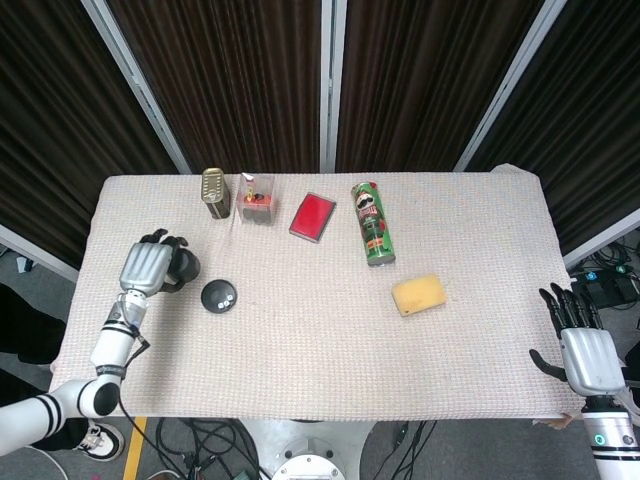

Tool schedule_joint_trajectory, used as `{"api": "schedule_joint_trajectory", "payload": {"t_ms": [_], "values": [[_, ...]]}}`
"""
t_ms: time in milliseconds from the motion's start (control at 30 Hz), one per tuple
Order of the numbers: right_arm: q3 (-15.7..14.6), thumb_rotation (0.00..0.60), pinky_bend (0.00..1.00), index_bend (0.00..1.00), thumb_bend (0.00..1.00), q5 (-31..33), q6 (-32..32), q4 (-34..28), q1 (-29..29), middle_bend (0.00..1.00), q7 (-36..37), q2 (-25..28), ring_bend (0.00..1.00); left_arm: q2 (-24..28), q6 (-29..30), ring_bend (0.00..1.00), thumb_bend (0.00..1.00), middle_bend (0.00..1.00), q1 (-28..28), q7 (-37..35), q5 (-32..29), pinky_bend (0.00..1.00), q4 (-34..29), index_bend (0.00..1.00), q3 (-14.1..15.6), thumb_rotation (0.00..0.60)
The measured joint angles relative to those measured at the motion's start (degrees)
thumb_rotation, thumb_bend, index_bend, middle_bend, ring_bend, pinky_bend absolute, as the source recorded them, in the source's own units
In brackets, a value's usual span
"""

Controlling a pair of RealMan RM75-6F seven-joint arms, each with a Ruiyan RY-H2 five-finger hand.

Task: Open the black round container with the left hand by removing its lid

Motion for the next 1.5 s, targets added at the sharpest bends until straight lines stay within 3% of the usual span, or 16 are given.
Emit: {"api": "schedule_joint_trajectory", "payload": {"t_ms": [267,600,800,967,1267,1500], "values": [[0.22,0.600,0.00,0.00,0.13,0.00,0.54,-0.97,-0.10,0.00,-1.20,0.37,0.00,-2.02,-5.93,0.11,0.13,0.27,0.06,-6.54,-1.79,0.20,6.17,0.26,-0.31,0.600],[0.21,0.600,0.00,0.00,0.13,-0.38,1.20,-1.74,-0.32,0.00,-1.29,0.79,0.00,-0.91,-1.66,0.07,0.09,0.19,0.62,-7.48,0.95,0.15,3.87,0.20,-1.38,0.600],[-0.04,0.600,0.00,0.00,0.13,-1.22,2.19,-1.36,-0.72,0.00,-0.40,0.87,0.00,0.74,6.12,0.07,0.09,0.19,2.54,-4.60,3.28,0.13,-0.86,0.20,-1.27,0.600],[-0.28,0.600,0.00,0.00,0.13,-1.84,2.78,-0.71,-1.02,0.00,0.53,0.92,0.00,2.55,16.18,0.06,0.09,0.19,7.13,-3.21,7.50,0.13,-6.17,0.20,0.41,0.600],[-1.07,0.600,0.00,0.00,0.12,-3.90,3.55,0.68,-1.18,0.00,1.57,0.16,0.00,4.52,33.49,0.06,0.08,0.19,19.06,-4.65,20.06,0.12,-11.30,0.20,7.56,0.600],[-1.53,0.600,0.00,0.00,0.12,-4.62,3.52,1.04,-1.14,0.00,0.89,-0.66,0.00,6.55,39.06,0.06,0.07,0.19,26.20,-8.44,24.20,0.12,-11.63,0.20,11.83,0.600]]}}
